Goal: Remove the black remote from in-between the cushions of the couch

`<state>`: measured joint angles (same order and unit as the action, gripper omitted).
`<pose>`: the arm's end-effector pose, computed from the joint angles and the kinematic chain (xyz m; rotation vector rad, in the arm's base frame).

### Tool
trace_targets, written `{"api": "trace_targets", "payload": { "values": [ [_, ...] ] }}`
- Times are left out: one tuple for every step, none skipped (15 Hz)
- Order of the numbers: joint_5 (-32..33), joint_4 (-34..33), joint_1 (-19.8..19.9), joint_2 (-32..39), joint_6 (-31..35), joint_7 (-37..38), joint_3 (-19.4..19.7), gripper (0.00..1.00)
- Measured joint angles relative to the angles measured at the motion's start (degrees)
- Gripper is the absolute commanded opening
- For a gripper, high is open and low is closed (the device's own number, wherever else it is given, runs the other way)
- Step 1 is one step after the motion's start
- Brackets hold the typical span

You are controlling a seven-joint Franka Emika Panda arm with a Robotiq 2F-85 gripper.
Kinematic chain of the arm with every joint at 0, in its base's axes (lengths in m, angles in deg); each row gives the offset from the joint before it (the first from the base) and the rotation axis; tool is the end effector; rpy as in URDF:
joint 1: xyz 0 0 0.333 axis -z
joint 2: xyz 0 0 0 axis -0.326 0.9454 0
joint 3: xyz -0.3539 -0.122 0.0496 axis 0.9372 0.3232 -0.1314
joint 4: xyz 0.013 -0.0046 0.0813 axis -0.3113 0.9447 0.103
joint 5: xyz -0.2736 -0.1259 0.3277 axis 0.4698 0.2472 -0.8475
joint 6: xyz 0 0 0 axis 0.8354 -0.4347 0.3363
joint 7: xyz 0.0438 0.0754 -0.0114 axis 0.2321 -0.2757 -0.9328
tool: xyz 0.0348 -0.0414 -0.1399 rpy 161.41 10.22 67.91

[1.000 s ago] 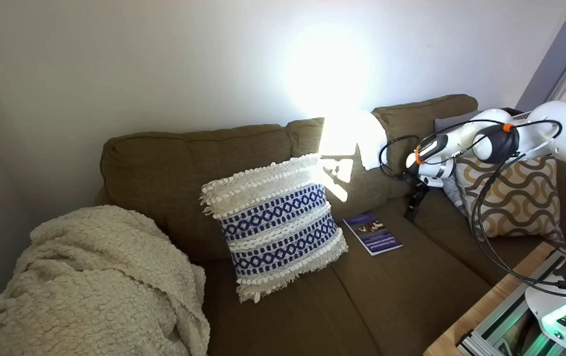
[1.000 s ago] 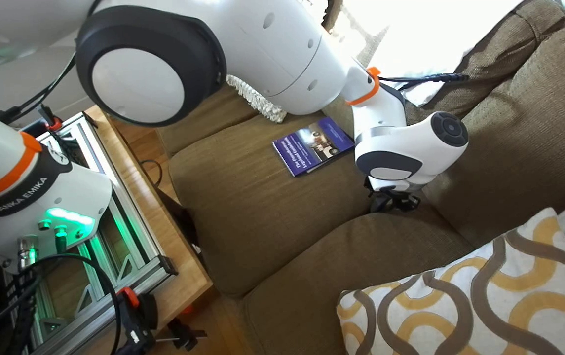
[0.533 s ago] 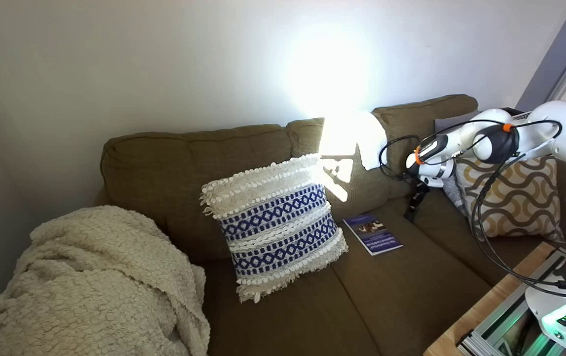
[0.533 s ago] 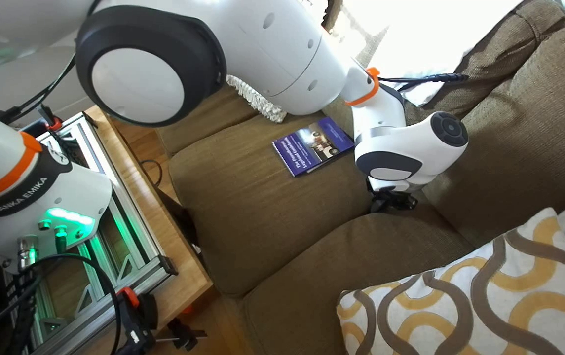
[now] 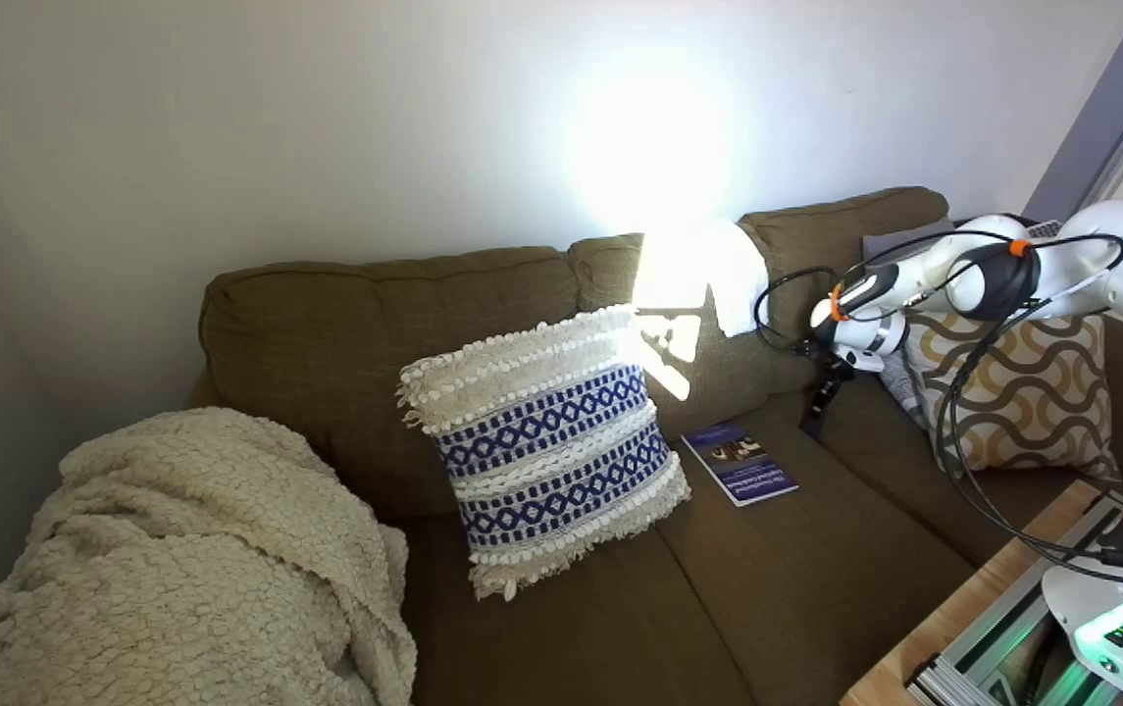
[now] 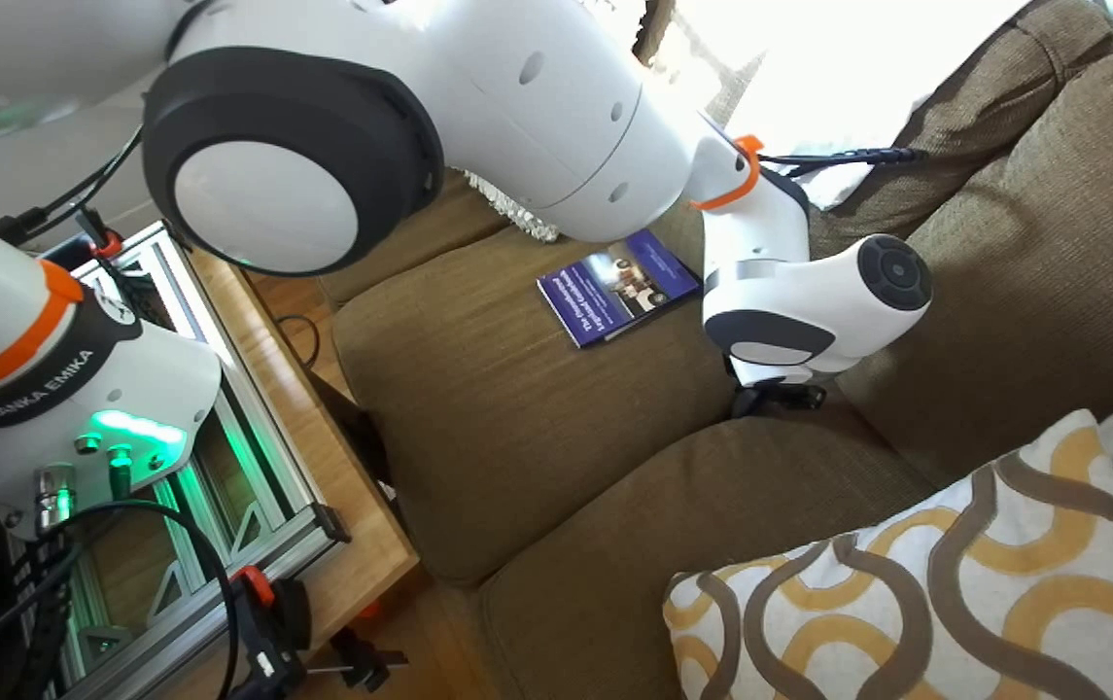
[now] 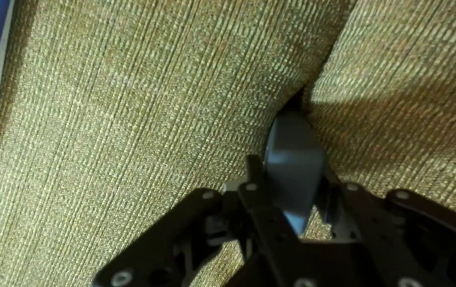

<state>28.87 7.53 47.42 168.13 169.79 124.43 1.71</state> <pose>0.6520 -0.4228 -0.1824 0.4887 -3.0920 -0.2522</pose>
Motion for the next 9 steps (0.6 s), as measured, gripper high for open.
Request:
{"api": "trace_targets", "payload": {
  "values": [
    [-0.1,0.0,0.2,0.0,0.0,-0.2,-0.1,0.08],
    [-0.1,0.0,0.4,0.0,0.0,-0.4,-0.2,0.08],
    [-0.1,0.0,0.4,0.0,0.0,-0.5,-0.3,0.08],
    [-0.1,0.0,0.5,0.0,0.0,-0.8,-0.4,0.08],
    [-0.1,0.0,0.6,0.0,0.1,-1.4,-0.6,0.08],
    [-0.2,0.1,0.9,-0.1,0.1,-2.3,-1.0,0.08],
    [-0.3,0.1,1.3,-0.2,0.3,-3.5,-1.6,0.08],
    [-0.4,0.3,1.8,-0.3,0.5,-5.0,-2.3,0.08],
    [-0.5,0.4,2.4,-0.4,0.8,-6.5,-3.1,0.08]
  ]
}}
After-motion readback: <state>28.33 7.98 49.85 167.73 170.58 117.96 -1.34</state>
